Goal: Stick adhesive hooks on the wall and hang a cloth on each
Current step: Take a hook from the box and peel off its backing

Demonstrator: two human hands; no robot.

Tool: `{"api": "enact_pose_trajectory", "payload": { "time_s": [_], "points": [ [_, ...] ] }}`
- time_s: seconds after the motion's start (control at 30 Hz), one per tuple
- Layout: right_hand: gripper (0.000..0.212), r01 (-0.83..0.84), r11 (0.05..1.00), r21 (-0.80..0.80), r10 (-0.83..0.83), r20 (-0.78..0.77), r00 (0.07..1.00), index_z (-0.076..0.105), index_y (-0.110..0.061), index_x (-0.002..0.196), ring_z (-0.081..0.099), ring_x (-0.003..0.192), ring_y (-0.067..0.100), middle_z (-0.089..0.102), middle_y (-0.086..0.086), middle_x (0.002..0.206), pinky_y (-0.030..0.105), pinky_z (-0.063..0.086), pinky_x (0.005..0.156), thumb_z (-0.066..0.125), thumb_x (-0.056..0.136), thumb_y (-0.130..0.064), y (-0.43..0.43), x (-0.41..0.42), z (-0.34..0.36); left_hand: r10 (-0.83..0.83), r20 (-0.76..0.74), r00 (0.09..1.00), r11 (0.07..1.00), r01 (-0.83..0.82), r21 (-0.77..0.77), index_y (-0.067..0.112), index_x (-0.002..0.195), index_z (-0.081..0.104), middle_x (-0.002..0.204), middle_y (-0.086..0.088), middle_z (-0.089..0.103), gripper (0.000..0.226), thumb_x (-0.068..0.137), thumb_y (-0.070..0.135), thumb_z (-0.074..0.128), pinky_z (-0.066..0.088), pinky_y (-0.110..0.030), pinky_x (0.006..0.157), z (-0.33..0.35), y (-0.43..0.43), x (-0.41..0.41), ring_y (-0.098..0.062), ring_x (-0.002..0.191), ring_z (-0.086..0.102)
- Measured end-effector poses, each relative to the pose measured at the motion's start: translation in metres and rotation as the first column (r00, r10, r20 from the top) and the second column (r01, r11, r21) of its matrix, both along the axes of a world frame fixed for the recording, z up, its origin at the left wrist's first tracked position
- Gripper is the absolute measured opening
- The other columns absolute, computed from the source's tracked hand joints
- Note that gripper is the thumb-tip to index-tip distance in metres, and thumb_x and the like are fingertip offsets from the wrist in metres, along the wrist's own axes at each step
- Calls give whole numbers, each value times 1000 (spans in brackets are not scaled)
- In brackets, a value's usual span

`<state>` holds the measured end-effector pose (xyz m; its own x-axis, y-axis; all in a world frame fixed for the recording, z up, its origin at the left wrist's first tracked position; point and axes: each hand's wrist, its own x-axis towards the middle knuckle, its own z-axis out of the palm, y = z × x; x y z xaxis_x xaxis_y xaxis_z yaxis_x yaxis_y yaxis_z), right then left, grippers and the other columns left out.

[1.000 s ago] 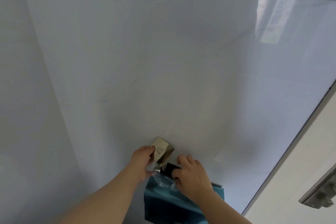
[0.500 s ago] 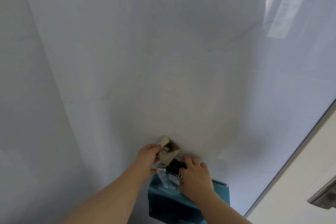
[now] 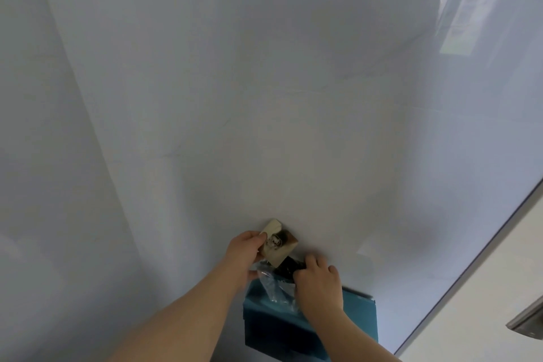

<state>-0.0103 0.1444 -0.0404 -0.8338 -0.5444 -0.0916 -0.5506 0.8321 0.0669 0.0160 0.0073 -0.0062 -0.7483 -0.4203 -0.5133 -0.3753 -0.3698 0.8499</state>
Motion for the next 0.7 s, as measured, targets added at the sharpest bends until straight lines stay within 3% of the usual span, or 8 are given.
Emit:
{"api": "enact_pose_trajectory", "payload": {
  "time_s": [0.23,0.37,0.47,0.53,0.63,0.7],
  "points": [
    [30,81,976,-200,-58,119,991,61,-19,114,34,123,23,47,2,127,33,33,97,41,94,-28,4,-7,1,22,3,1000,1000,-22,-16,15,81,58,89,-9,59,13,93,16,53,50,-40,80,-4,-3,0,-20,79,55],
    [23,184,905,-383,-99,232,968,68,-20,97,38,120,18,53,-5,118,28,35,95,49,91,-30,8,-10,5,17,10,1000,999,-16,-46,17,81,57,84,-5,57,14,94,16,52,44,-29,65,-3,-5,0,-16,75,53],
    [23,371,752,-545,-168,386,907,60,-13,69,51,82,17,54,-1,78,26,42,73,55,88,-25,8,-10,9,19,5,1000,998,-19,-66,16,80,57,80,-4,56,14,94,16,52,40,-25,59,-2,-4,-1,-15,71,51],
    [24,503,610,-613,-176,515,839,62,-1,73,44,64,17,50,6,68,25,37,57,56,87,-19,9,-11,13,26,-4,1000,997,-26,-76,15,81,57,78,-3,55,14,94,15,52,39,-25,58,-2,-4,-2,-15,69,50],
    [24,614,502,-609,-194,612,766,58,-4,66,42,62,18,49,7,65,26,32,55,56,86,-15,11,-14,18,20,-11,1000,993,-21,-115,14,89,57,78,-3,54,8,94,16,52,38,-26,61,-1,-2,-3,-15,69,49],
    [25,622,535,-572,-245,599,762,50,-10,64,43,64,19,48,7,66,26,32,58,53,88,-18,12,-16,19,11,-11,1000,992,-12,-123,13,94,57,79,-3,55,7,95,16,51,40,-28,66,-1,-1,-2,-18,75,51]
  ]
}}
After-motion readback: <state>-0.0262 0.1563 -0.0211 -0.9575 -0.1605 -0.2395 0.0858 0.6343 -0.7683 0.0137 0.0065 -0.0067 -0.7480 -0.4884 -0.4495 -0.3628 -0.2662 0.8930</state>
